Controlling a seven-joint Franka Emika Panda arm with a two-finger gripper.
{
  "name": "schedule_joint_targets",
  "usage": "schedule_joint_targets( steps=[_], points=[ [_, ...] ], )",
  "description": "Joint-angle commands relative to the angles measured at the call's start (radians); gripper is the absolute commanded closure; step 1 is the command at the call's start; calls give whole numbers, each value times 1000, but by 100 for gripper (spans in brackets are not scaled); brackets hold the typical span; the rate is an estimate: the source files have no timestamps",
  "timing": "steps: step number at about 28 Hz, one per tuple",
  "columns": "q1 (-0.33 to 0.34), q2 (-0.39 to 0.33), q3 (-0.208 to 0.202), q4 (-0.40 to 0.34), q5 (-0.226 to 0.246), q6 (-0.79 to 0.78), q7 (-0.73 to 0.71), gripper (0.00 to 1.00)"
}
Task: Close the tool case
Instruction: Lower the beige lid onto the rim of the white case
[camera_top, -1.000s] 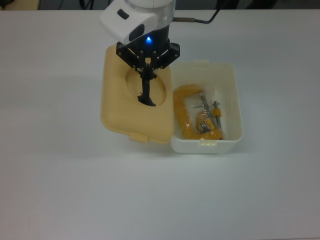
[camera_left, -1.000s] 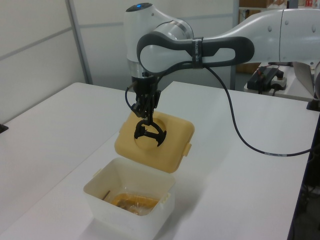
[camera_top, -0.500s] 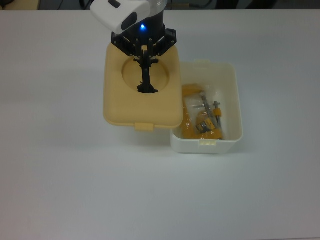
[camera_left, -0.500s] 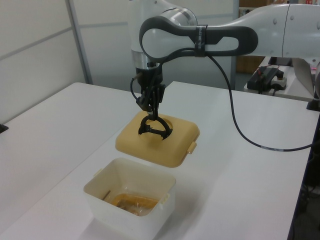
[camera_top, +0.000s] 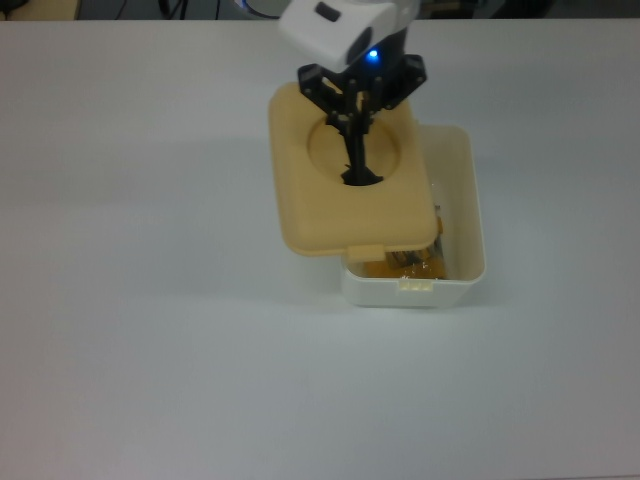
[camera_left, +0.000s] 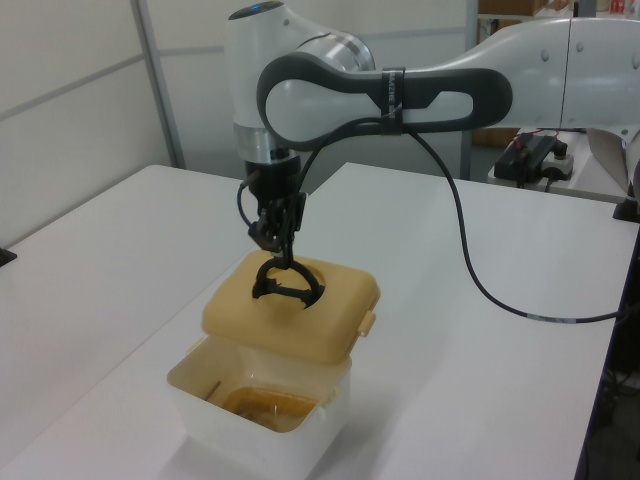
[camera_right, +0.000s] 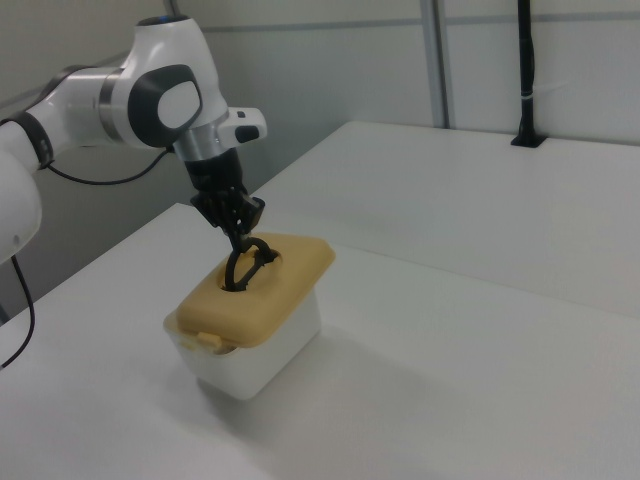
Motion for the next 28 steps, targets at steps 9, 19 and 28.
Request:
schedule_joint_targets(
  steps=[9,19,28],
  points=[
    [54,30,-9,-10,-34,45,75,100],
    [71,61,-6,-23,-68,88,109,100],
    [82,78,28,-25,-105,99,149,100]
  ],
)
